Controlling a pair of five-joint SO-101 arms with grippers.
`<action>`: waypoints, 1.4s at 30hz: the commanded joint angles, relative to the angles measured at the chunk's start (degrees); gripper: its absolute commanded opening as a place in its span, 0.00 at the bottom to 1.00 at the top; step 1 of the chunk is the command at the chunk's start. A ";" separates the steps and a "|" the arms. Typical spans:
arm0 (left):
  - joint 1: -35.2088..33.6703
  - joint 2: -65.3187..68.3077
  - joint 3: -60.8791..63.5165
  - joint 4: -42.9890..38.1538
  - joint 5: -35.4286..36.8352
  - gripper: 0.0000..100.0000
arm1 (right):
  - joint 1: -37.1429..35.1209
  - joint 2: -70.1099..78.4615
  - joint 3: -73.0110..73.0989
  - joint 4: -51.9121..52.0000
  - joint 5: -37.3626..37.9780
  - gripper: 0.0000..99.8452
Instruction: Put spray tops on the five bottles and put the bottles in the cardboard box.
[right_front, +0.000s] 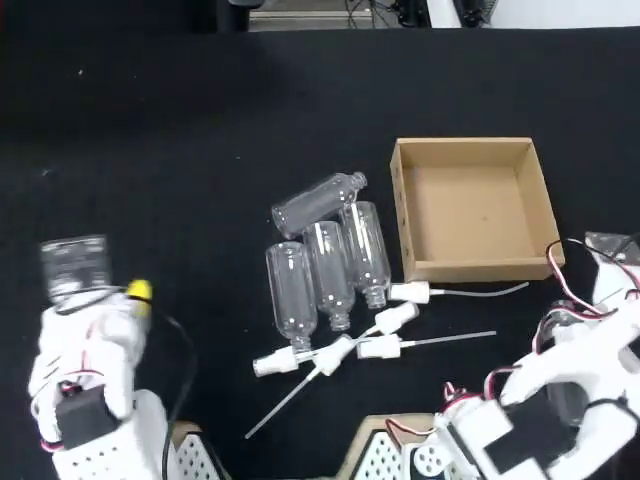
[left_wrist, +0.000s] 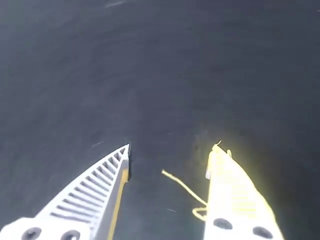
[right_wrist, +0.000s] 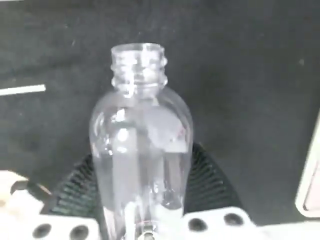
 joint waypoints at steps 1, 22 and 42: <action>16.13 -0.09 -9.80 5.45 -4.57 0.24 | 0.53 -7.16 -3.03 0.70 -2.73 0.01; 55.08 32.70 -14.73 5.89 -10.64 0.24 | -4.92 -9.63 -3.12 1.14 -9.58 0.01; 60.18 41.05 -2.07 -15.74 -7.74 0.24 | -4.92 -9.80 -3.21 1.14 -9.67 0.01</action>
